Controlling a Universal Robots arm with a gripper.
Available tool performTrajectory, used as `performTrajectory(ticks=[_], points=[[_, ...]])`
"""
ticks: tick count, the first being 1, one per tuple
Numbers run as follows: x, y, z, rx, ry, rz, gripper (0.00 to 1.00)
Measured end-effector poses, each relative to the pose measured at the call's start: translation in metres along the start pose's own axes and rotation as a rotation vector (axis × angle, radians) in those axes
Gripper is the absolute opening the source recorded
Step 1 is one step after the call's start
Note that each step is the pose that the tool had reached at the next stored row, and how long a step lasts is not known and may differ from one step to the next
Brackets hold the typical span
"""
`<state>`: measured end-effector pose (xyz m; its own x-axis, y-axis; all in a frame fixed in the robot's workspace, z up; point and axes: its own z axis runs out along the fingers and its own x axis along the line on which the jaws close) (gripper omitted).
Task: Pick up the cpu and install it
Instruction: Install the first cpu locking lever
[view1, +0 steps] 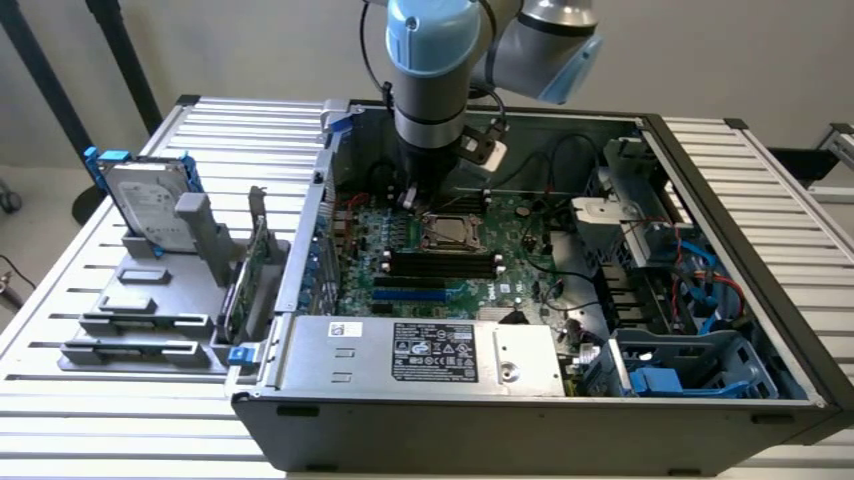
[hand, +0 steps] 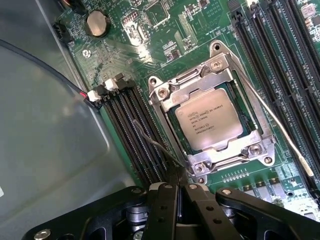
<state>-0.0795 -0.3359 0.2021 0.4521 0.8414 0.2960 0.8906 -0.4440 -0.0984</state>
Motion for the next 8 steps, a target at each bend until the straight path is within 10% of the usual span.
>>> performTrajectory(ticks=[8], points=[[-0.0003,0.002,0.0039,-0.0015,0.0,0.005,0.11]])
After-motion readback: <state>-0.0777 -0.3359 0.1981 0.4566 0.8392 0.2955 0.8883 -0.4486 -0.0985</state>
